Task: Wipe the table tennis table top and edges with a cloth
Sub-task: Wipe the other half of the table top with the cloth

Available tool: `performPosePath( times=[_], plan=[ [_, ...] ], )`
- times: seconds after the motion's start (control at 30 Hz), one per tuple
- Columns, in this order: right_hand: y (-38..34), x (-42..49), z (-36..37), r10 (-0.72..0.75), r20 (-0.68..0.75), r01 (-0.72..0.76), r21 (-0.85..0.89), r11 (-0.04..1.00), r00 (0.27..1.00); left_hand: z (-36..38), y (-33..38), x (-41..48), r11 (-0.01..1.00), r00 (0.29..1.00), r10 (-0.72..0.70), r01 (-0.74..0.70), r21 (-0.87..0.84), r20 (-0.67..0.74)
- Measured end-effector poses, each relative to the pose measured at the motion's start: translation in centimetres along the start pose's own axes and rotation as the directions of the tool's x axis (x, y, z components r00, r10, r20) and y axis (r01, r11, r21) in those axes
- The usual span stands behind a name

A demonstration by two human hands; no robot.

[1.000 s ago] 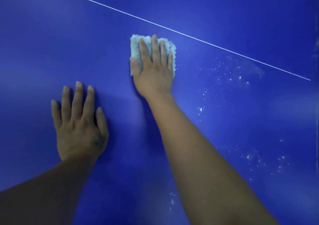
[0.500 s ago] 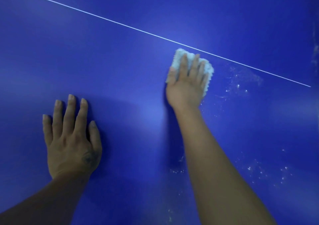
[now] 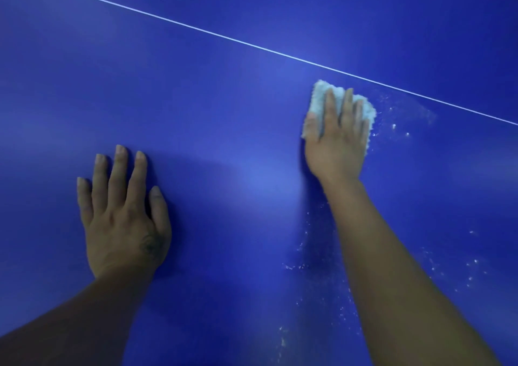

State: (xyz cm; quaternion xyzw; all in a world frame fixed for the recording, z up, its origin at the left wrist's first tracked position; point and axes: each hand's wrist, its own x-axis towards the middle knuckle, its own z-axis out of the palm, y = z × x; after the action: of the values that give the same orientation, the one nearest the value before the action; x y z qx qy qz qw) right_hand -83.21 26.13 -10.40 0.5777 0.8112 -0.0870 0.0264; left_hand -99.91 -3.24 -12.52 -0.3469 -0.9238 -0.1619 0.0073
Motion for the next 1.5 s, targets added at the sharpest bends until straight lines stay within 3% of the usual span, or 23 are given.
performPosePath(
  times=[0.17, 0.33, 0.47, 0.53, 0.67, 0.8, 0.87, 0.97, 1.13, 1.2, 1.3, 1.4, 1.5],
  plan=[
    [-3.1, -2.3, 1.3, 0.092, -0.037, -0.092, 0.025, 0.995, 0.995, -0.5, 0.3, 0.0, 1.0, 1.0, -0.006, 0.006, -0.004, 0.023],
    [-10.1, -9.1, 3.5, -0.208, -0.108, 0.213, 0.029, 0.977, 0.972, -0.5, 0.4, 0.0, 1.0, 1.0, 0.009, -0.009, 0.005, 0.006],
    [-8.0, -11.3, 3.9, -0.368, -0.066, 0.37, 0.02, 0.929, 0.928, -0.4, 0.3, 0.1, 1.0, 1.0, 0.005, -0.005, 0.008, 0.021],
    [-4.8, -10.2, 3.2, -0.307, -0.061, 0.307, -0.019, 0.952, 0.95, -0.5, 0.3, 0.1, 1.0, 1.0, -0.006, 0.006, 0.003, 0.024],
    [0.7, -8.6, 1.6, -0.021, -0.004, 0.021, 0.003, 1.0, 1.0, -0.8, 0.6, 0.0, 1.0, 1.0, -0.02, 0.02, 0.003, 0.02],
    [-2.2, -10.4, 2.1, 0.174, -0.045, -0.173, 0.019, 0.985, 0.984, -1.0, 0.6, 0.0, 1.0, 0.999, -0.027, 0.027, -0.002, 0.036],
    [-5.3, -12.7, 2.9, 0.12, -0.072, -0.12, 0.011, 0.993, 0.99, -1.1, 0.6, -0.1, 1.0, 0.999, -0.018, 0.018, -0.004, 0.027],
    [-8.5, -17.8, 4.6, -0.069, -0.112, 0.075, 0.044, 0.996, 0.991, -0.9, 0.4, -0.2, 1.0, 1.0, -0.001, 0.001, 0.009, 0.012],
    [-4.7, -21.5, 4.7, -0.33, -0.051, 0.331, 0.003, 0.944, 0.942, -0.8, 0.3, -0.3, 1.0, 1.0, 0.0, 0.0, 0.02, 0.028],
    [-1.7, -19.9, 3.7, -0.279, -0.035, 0.277, -0.054, 0.959, 0.96, -1.0, 0.3, -0.3, 1.0, 1.0, 0.003, -0.003, 0.027, 0.019],
    [1.0, -17.1, 2.3, -0.02, 0.019, 0.021, -0.044, 0.999, 1.0, -1.0, 0.3, -0.2, 0.999, 1.0, 0.003, -0.004, 0.033, 0.024],
    [-1.0, -16.6, 2.4, 0.188, 0.009, -0.188, 0.0, 0.982, 0.982, -0.8, 0.1, -0.2, 1.0, 1.0, 0.011, -0.012, 0.028, 0.027],
    [-6.1, -19.2, 3.6, 0.144, -0.048, -0.144, -0.004, 0.99, 0.988, -0.7, -0.1, -0.2, 0.999, 1.0, 0.02, -0.021, 0.024, 0.024]
  ],
)
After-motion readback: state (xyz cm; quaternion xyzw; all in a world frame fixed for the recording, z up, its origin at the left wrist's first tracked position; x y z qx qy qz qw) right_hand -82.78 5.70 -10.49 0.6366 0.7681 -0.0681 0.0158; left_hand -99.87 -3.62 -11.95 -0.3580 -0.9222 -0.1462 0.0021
